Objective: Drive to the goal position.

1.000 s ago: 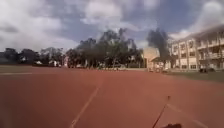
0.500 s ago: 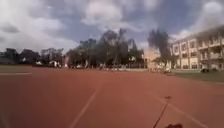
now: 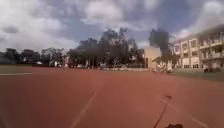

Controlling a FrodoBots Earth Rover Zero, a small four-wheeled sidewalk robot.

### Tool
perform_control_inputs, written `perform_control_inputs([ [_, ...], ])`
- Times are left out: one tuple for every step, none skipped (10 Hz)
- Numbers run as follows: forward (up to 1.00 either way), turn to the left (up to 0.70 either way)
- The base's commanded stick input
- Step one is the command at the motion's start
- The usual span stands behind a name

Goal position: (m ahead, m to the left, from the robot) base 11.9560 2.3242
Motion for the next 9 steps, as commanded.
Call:
perform_control_inputs([
  [0.70,0.00],
  [0.70,0.00],
  [0.70,0.00],
  [0.70,0.00],
  [0.70,0.00],
  [0.70,0.00],
  [0.70,0.00],
  [0.70,0.00],
  [0.70,0.00],
])
